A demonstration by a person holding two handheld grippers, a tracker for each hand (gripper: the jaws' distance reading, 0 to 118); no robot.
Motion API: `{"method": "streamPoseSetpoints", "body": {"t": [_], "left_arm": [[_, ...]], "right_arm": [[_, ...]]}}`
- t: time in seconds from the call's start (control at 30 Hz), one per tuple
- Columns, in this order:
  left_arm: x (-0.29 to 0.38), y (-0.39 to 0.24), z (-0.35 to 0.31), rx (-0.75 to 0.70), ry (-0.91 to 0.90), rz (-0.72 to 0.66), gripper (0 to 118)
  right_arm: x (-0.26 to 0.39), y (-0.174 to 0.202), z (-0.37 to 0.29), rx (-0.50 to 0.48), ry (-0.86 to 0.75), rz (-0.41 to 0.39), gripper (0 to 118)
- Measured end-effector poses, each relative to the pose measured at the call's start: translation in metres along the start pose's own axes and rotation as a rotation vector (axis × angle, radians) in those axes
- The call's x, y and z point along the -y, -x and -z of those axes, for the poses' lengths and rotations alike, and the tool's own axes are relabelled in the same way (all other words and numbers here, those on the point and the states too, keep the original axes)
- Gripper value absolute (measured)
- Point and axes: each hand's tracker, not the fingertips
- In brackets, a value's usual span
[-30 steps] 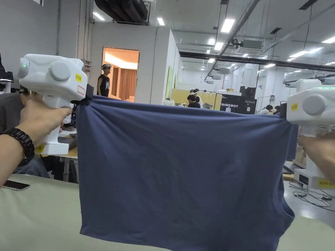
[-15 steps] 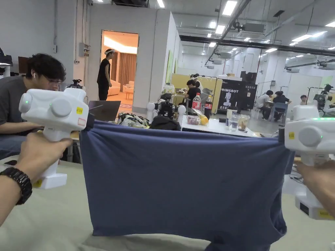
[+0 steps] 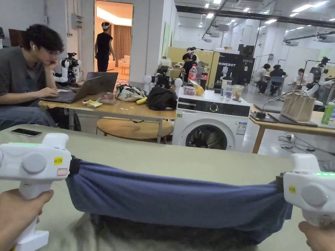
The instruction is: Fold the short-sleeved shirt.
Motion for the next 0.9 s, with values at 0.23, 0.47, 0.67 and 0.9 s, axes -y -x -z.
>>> {"method": "streamPoseSetpoints", "body": {"t": [0.23, 0.47, 0.67, 0.9], "left_arm": [[0.088, 0.007, -0.001, -0.001, 0.197, -0.018, 0], [0.167, 0.013, 0.035, 0.003, 0.46, -0.019, 0], [0.181, 0.021, 0.058, 0.001, 0.502, -0.064, 16], [0.166, 0.005, 0.03, -0.044, 0.285, -0.054, 38]], "right_arm": [[0.083, 0.006, -0.007, -0.026, 0.177, -0.023, 1], [0.158, 0.011, 0.016, -0.07, 0.423, -0.037, 2], [0.19, 0.02, 0.048, -0.058, 0.501, -0.071, 23], [0.176, 0.034, 0.021, 0.013, 0.241, -0.028, 60]]}}
